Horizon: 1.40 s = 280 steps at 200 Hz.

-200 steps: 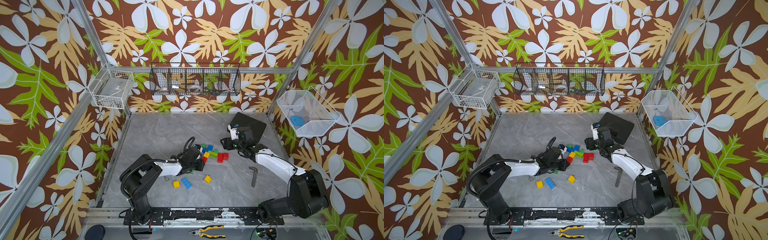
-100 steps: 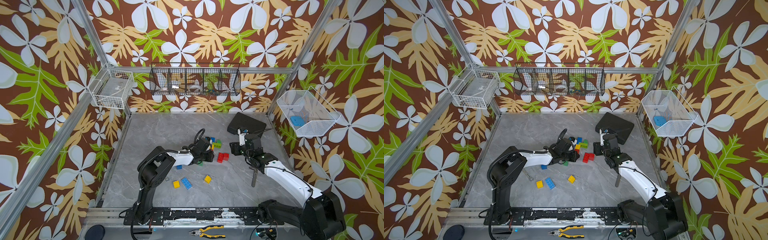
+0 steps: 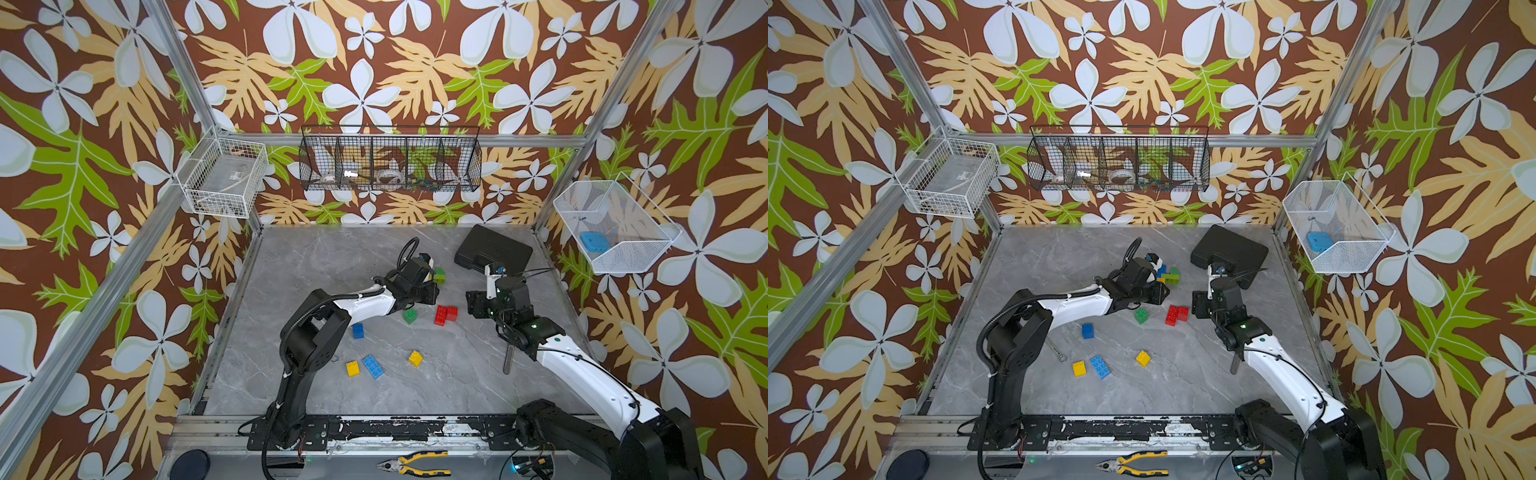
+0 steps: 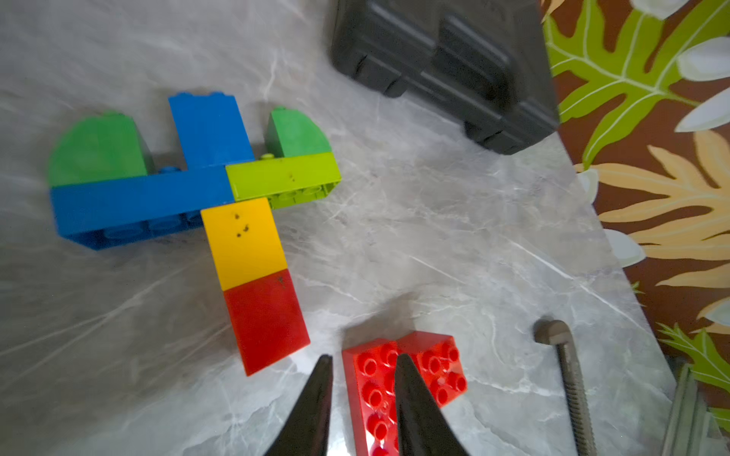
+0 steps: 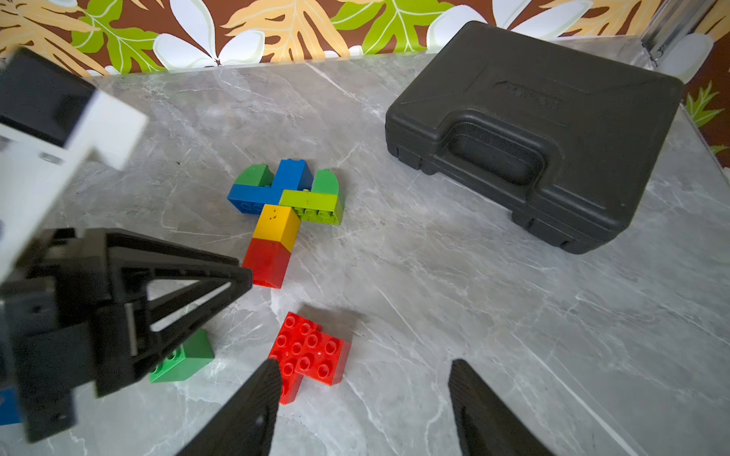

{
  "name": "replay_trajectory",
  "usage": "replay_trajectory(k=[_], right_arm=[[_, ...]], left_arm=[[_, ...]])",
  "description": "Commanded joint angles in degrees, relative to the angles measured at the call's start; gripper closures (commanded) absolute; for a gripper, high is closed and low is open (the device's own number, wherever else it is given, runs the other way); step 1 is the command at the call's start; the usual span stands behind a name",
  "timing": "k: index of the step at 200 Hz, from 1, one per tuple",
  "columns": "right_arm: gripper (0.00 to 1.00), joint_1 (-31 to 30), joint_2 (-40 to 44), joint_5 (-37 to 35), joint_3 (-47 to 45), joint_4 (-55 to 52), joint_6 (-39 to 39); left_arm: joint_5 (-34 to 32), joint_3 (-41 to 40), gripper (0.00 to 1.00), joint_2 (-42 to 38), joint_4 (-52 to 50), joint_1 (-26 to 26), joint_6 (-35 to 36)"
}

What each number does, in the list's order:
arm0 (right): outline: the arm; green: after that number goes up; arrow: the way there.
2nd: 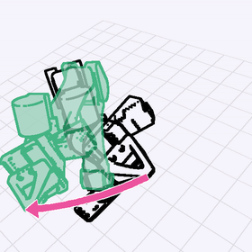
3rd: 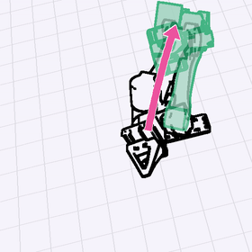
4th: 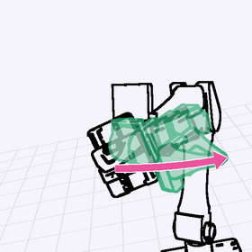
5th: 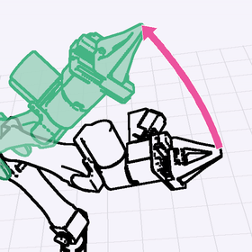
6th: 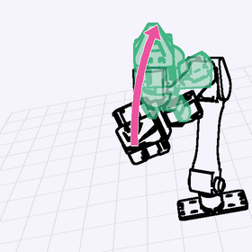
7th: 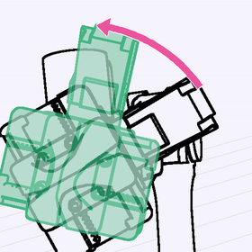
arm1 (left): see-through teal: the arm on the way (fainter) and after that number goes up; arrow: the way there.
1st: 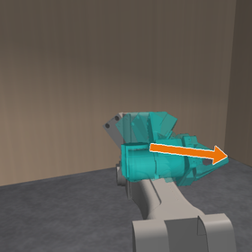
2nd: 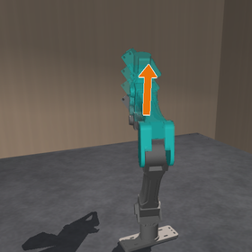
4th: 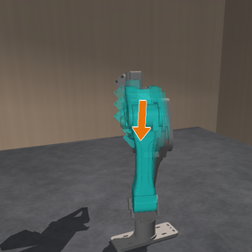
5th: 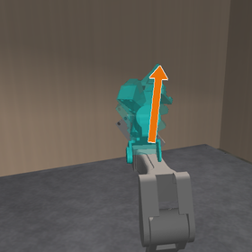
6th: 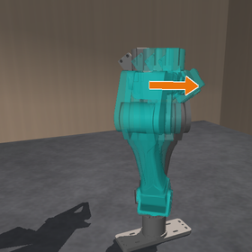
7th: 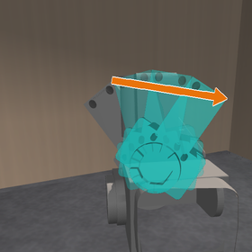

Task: Assemble a fork with lego
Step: Move the lego brick at the center of the board, then pick up the lego brick from the center of the board.

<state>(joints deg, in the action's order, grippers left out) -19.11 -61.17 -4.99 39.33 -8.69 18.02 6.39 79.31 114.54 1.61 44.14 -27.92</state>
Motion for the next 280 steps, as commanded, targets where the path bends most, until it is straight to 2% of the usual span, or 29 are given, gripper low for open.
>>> replay_trajectory(k=[1,37,77,96,128,190,210,233,280], right_arm=[[0.29,-2.02,0.29,-0.6,0.38,0.01,-0.62],[0.26,-10.96,-5.85,1.44,3.07,0.25,-3.36],[0.24,-19.31,-17.48,2.45,9.67,-0.05,-4.76],[0.24,-19.56,-23.31,7.2,12.92,-0.55,-7.78],[0.24,-19.62,-33.23,8.49,20.53,-5.09,-11.59],[0.31,-20.35,-42.36,6.81,27.24,-9.1,-12.22],[0.37,-20.7,-43.9,4.7,28.58,-10.73,-12.29],[0.4,-20.68,-45.02,2.61,29.36,-12.05,-12.05],[0.47,-20.7,-46.74,3.33,30.59,-12.07,-11.08]], left_arm=[[-1.29,-3.86,0.67,-5.39,0.86,-0.11,1.06],[-5.47,-19.22,0.63,-20.21,7.0,-1.98,-2.32],[-10.02,-37.98,0.58,-36.85,10.1,-7.85,-7.13],[-8.81,-44.61,0.54,-42.36,10.58,-11.32,-8.34],[-3.07,-52.74,0.48,-48.89,13.76,-16.35,-9.67],[6.03,-58.9,0.41,-52.32,20.56,-22.23,-12.32],[6.92,-59.6,0.41,-51.97,21.51,-22.77,-12.85],[7.29,-59.79,0.41,-51.62,22.03,-22.87,-13.13],[7.73,-59.7,0.41,-51.11,22.27,-22.99,-13.03]])
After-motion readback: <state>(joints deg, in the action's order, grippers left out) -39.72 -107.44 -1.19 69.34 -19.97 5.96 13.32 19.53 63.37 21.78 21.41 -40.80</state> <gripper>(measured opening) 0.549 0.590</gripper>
